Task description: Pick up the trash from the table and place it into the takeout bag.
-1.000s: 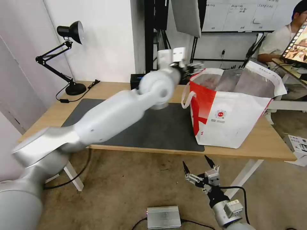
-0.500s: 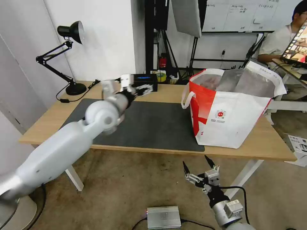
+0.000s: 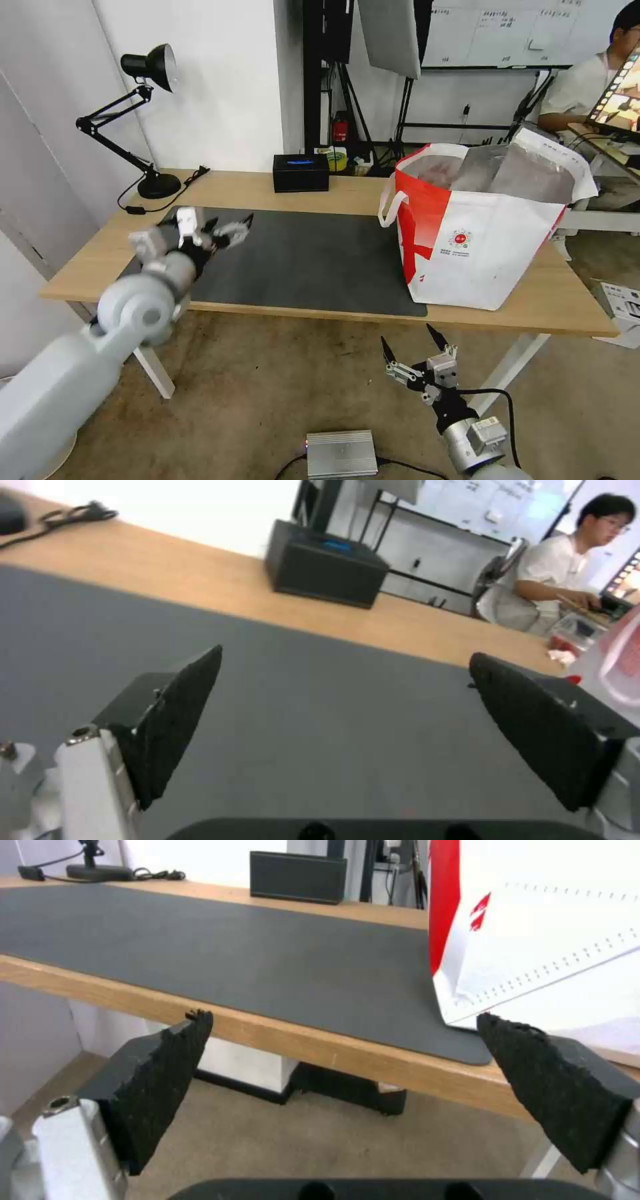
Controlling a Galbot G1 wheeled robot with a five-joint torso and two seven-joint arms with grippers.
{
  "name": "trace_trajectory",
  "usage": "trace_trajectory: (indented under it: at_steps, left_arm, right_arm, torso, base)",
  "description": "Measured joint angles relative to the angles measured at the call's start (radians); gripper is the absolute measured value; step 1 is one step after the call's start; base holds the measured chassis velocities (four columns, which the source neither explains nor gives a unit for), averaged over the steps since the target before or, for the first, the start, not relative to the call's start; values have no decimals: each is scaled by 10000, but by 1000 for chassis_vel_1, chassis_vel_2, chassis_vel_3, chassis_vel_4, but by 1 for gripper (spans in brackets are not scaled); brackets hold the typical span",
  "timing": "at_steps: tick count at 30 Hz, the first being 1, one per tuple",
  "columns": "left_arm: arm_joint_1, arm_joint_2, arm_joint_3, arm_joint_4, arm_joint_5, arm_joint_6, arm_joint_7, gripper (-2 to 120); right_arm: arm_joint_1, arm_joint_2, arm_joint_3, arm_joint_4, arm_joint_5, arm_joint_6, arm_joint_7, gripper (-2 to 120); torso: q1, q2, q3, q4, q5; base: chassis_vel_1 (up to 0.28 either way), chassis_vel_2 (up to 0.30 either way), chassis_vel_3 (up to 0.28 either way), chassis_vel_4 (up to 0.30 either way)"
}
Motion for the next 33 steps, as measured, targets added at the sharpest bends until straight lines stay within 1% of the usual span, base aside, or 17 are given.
trace_trajectory:
  at_steps: [1,4,5,8,9,11,12,13,15,16,19,20,23,24,26,30,33]
  left_arm:
    - [0,0,0,0,0,0,0,100]
    - [1113,-174,-750,-80,416,-349,562,100]
    - [1113,-174,-750,-80,416,-349,562,100]
    - [1867,-351,-1328,-99,981,-804,1118,100]
    - [1867,-351,-1328,-99,981,-804,1118,100]
    - [2365,-466,-1688,-111,1387,-1244,1696,100]
    - [2518,-502,-1784,-122,1547,-1372,1868,100]
    - [2518,-502,-1784,-122,1547,-1372,1868,100]
    - [3018,-663,-1989,-130,2142,-1859,2475,100]
    - [3018,-663,-1989,-130,2142,-1859,2475,100]
    - [3619,-1101,-2136,-70,2711,-2509,3032,100]
    - [3619,-1101,-2136,-70,2711,-2509,3032,100]
    - [4248,-1638,-2274,152,3340,-3259,3637,100]
    - [4248,-1638,-2274,152,3340,-3259,3637,100]
    - [4711,-2026,-2457,252,3776,-3676,3944,100]
    - [5215,-2387,-2663,250,4140,-3946,4117,100]
    - [5393,-2523,-2744,251,4294,-4115,4185,100]
  right_arm:
    - [0,0,0,0,0,0,0,100]
    - [0,0,0,0,0,0,-1,100]
    - [0,0,0,0,0,0,-1,100]
    - [0,0,0,0,0,0,-1,100]
    - [0,0,0,0,0,0,-1,100]
    - [0,0,0,0,0,0,-1,100]
    - [0,0,0,0,0,0,-1,100]
    - [0,0,0,0,0,0,-1,100]
    - [0,0,0,0,0,0,-1,100]
    - [0,0,0,0,0,0,-1,100]
    - [0,0,0,0,0,0,-2,100]
    - [0,0,0,0,0,0,-2,100]
    - [0,0,0,0,0,0,-1,100]
    - [0,0,0,0,0,0,-1,100]
    - [0,0,0,0,0,0,-1,100]
    - [0,1,0,0,0,0,-1,100]
    - [0,0,0,0,0,0,-1,100]
  torso:
    - [0,0,0,0,0]
    - [0,1,0,1,-3]
    - [0,1,0,1,-3]
    - [0,0,1,-2,0]
    - [0,0,1,-2,0]
    - [0,0,0,-1,-3]
    - [0,1,0,-1,-3]
    - [0,1,0,-1,-3]
    - [0,0,1,-1,-1]
    - [0,0,1,-1,-1]
    - [0,0,1,-1,-2]
    - [0,0,1,-1,-2]
    - [0,1,1,-1,-2]
    - [0,1,1,-1,-2]
    - [0,1,1,-2,-1]
    - [0,1,1,0,-2]
    - [0,0,1,0,-2]
  base:
    - [0,0,0,0]
    - [0,0,0,0]
    - [0,0,0,0]
    - [0,0,0,0]
    - [0,0,0,0]
    - [0,0,0,0]
    - [0,0,0,0]
    - [0,0,0,0]
    - [0,0,0,0]
    - [0,0,0,0]
    - [0,0,0,0]
    - [0,0,0,0]
    - [0,0,0,0]
    - [0,0,0,0]
    - [0,0,0,0]
    - [0,0,0,0]
    - [0,0,0,0]
